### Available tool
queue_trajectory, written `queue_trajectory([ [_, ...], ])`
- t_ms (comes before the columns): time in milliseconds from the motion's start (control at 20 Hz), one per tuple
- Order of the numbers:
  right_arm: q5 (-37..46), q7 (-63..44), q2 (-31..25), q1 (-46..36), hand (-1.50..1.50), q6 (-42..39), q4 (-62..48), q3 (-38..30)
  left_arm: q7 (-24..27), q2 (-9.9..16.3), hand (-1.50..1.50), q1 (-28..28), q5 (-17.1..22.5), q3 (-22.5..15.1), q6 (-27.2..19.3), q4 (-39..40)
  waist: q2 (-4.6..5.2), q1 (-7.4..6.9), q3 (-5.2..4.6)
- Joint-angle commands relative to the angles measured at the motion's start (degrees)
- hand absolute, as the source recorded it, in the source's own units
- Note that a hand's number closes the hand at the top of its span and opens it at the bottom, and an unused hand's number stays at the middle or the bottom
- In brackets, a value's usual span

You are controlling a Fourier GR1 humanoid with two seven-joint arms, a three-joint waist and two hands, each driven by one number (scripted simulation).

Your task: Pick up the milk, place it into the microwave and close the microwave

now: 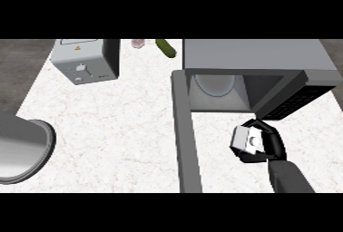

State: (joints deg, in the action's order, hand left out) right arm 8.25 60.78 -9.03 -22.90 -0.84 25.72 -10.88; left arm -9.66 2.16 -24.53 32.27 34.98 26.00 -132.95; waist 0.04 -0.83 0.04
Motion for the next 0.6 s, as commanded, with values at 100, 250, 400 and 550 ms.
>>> queue_trajectory([
  [100,-2.24,-0.17,-1.47,1.62,1.50,-9.26,6.50,1.28,3.67,-2.09,-1.50,-4.35,2.37,1.72,3.93,-1.15,-0.33,0.45,-0.08],
  [250,-3.12,-8.30,3.10,-0.96,1.50,-9.64,13.02,3.73,-0.38,0.85,-1.50,-1.69,4.77,2.52,0.98,-1.80,-0.53,0.91,-0.11],
  [400,-1.90,-10.50,5.21,5.79,1.50,-3.96,23.69,6.38,-0.61,-0.80,-1.50,-4.38,5.65,3.74,0.93,-4.15,-0.50,0.88,-0.11],
  [550,-1.61,-16.79,6.27,10.23,1.50,-2.78,34.09,8.77,2.29,1.11,-1.50,-0.96,4.53,5.52,3.08,2.83,-0.44,1.21,-0.12],
])
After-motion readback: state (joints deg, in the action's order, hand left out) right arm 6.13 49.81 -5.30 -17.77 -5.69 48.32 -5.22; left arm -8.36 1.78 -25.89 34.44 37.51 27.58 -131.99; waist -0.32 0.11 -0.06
